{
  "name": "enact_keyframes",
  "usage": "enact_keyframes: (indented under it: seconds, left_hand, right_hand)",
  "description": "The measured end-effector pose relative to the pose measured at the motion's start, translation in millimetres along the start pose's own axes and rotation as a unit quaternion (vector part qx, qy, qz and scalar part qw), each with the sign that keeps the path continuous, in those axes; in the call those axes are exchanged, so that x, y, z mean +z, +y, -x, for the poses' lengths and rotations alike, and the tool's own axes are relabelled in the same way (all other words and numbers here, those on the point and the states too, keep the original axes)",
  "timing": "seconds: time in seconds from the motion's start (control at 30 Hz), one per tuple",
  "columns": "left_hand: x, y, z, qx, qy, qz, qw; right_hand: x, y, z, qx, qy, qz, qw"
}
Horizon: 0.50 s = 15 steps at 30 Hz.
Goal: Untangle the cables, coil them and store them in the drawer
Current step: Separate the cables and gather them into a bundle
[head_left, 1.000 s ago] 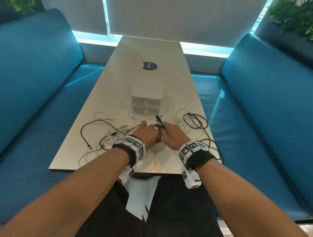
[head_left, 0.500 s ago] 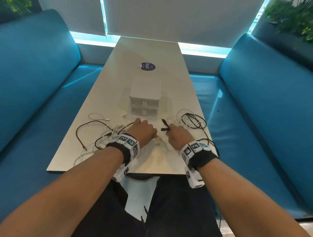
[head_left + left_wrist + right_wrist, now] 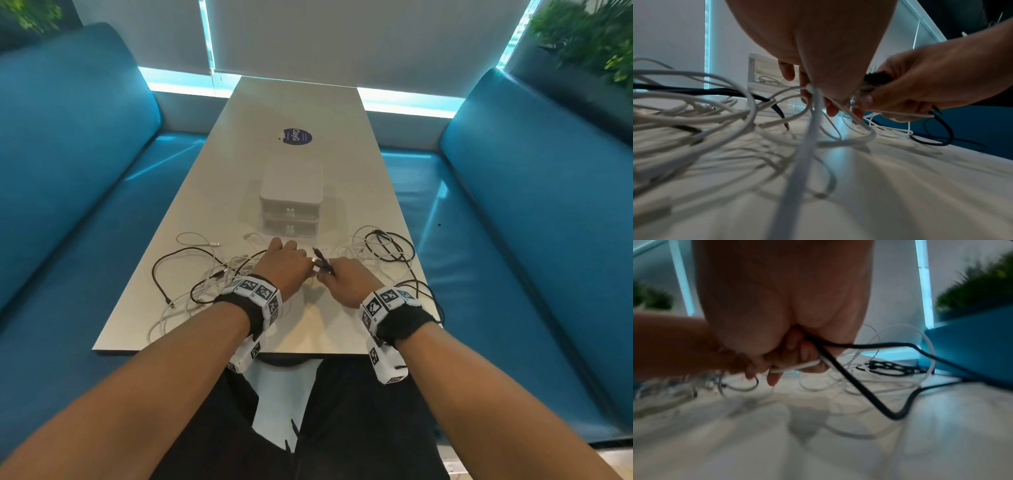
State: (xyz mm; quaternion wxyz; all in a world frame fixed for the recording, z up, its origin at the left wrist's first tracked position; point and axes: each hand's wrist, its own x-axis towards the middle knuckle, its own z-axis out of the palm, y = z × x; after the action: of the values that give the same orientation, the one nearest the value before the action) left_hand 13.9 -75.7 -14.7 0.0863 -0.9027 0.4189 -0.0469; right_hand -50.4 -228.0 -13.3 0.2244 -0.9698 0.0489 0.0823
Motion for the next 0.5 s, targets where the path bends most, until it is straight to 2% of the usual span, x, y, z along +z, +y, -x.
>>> enact_keyframes:
  seconds: [0.1, 0.2, 0.27, 0.4, 0.5]
  left_hand:
    - [-2, -3, 2, 0.000, -0.003, 0.011, 1.000]
    - [1, -11, 7, -0.002, -0.041, 0.011, 0.999]
    - [5, -16, 9, -0.012, -0.065, 0.015, 0.998]
    - [6, -11, 5, -0.015, -0.052, 0.023, 0.998]
    - [2, -3, 1, -0.007, -0.044, 0.010, 0.999]
  right_hand:
    - [2, 6, 4, 0.008, 0.020, 0.107, 0.994]
    - [-5, 16, 8, 0.014, 0.038, 0.186, 0.982]
    - [-14, 28, 10, 0.047, 0.035, 0.213, 0.975]
    - [-20, 34, 9, 0.078, 0.020, 0.161, 0.984]
    - [-20, 26, 6, 0.098, 0.071, 0.083, 0.989]
